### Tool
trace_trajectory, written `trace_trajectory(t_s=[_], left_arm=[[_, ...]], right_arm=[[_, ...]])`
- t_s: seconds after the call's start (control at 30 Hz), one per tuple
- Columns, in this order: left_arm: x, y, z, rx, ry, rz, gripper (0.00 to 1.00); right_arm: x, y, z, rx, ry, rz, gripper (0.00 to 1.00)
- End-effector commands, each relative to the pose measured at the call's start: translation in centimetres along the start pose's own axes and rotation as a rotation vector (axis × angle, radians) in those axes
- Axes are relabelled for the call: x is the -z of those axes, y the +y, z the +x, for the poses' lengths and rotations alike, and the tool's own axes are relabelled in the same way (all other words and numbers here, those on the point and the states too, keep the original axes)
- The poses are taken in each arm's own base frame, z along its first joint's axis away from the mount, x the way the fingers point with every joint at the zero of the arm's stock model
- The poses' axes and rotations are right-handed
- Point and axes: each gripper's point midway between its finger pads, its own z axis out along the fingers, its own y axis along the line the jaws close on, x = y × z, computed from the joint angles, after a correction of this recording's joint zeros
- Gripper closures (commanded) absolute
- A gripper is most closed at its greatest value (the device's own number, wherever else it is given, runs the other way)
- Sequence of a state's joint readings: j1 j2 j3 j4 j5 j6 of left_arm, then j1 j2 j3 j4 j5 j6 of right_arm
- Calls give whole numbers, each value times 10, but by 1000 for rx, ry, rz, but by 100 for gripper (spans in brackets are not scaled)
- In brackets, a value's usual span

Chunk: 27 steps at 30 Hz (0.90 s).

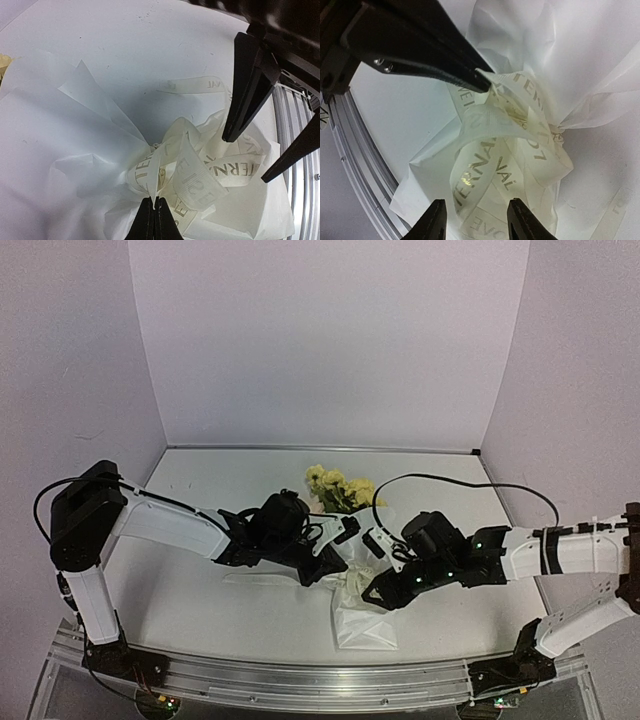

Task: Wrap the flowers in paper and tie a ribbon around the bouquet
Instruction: Cross the half-tied ribbon over the folded bouquet, then tie the half-tied ribbon around the folded bouquet.

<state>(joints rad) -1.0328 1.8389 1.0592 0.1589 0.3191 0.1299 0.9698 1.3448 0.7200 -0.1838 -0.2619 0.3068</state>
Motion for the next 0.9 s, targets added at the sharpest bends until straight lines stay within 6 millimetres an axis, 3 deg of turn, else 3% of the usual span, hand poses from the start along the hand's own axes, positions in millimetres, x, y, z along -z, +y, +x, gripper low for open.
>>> trace_trajectory(t_s=[0.0, 0.27, 0.4, 0.47, 0.57, 0.87], left_arm=[[15, -2, -31, -22, -85, -1, 100], [15, -3, -32, -22, -82, 1, 100], [17, -2, -32, -17, -85, -3, 100], [19, -2, -33, -15, -87, -10, 100], [23, 0, -33, -7, -92, -27, 100], [28, 7, -33, 61, -120, -73, 99]], right_arm=[[7, 3, -6, 51, -16, 35, 57], [0, 2, -4, 93, 13, 65, 61], [-4, 0, -1, 97, 38, 77, 75], [-2, -1, -1, 94, 42, 86, 89], [4, -6, 3, 97, 63, 120, 100], [20, -17, 18, 104, 124, 179, 100]])
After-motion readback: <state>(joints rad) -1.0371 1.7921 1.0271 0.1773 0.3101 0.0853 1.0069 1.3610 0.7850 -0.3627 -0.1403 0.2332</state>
